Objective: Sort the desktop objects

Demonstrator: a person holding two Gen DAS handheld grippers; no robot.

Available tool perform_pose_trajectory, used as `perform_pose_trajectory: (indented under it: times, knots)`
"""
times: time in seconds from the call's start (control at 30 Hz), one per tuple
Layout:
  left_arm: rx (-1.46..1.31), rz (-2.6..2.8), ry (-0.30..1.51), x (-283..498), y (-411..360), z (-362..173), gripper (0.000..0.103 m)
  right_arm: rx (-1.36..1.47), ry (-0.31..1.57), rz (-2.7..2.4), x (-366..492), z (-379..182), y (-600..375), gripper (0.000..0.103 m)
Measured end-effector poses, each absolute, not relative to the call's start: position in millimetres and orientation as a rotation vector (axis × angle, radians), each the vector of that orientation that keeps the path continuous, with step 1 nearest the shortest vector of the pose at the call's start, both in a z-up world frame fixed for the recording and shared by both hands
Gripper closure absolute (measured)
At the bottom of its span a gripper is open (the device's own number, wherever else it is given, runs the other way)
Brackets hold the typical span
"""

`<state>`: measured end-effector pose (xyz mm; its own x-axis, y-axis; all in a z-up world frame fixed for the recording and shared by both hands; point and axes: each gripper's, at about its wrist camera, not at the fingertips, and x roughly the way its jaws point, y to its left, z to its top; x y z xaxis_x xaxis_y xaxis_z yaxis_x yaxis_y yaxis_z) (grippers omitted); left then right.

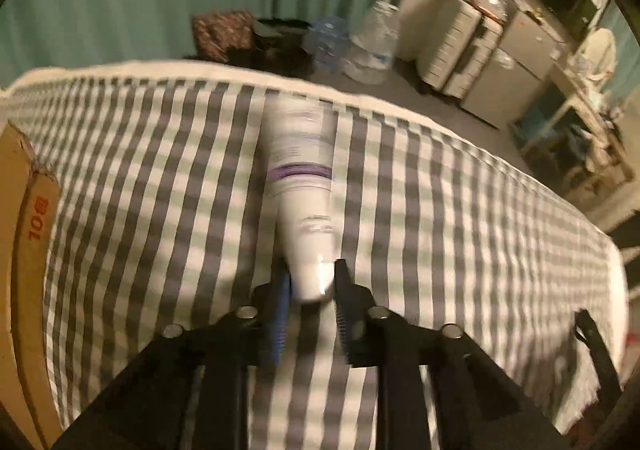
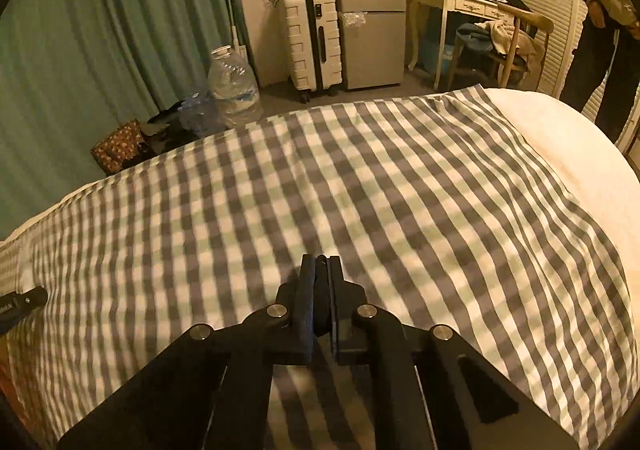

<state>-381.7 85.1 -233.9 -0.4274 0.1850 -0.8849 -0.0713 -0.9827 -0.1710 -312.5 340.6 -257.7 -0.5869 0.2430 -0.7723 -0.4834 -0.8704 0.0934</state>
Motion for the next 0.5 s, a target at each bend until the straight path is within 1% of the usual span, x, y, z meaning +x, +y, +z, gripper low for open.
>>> perform_pose_trajectory:
  times: [0.17,0.27,0.4,0.43,0.5]
  knots:
    - [-1.546,2.507,-0.019,-339.1,55.6,-212.7,0.084,-1.088,0.453,2.507,-291.1,-234.3,325.5,0.098]
    - [-1.502,2.525,0.007,-305.3,39.3,-191.9,0.084,-1.081,0.426,2.554,-275.5,-217.5,303.7,0.098]
    - [-1.440,2.536,-0.003,-268.9,24.7,-162.1,0.086,-1.108,0.430,2.638,-246.0,-195.4,270.6,0.098]
    - [-1.430,2.536,0.001,-262.1,23.7,-156.3,0.088,-1.102,0.432,2.667,-234.9,-186.0,258.9,0.098]
    - [-1.410,2.536,0.021,-240.1,19.6,-142.7,0.100,-1.093,0.431,2.719,-218.6,-172.4,243.1,0.098]
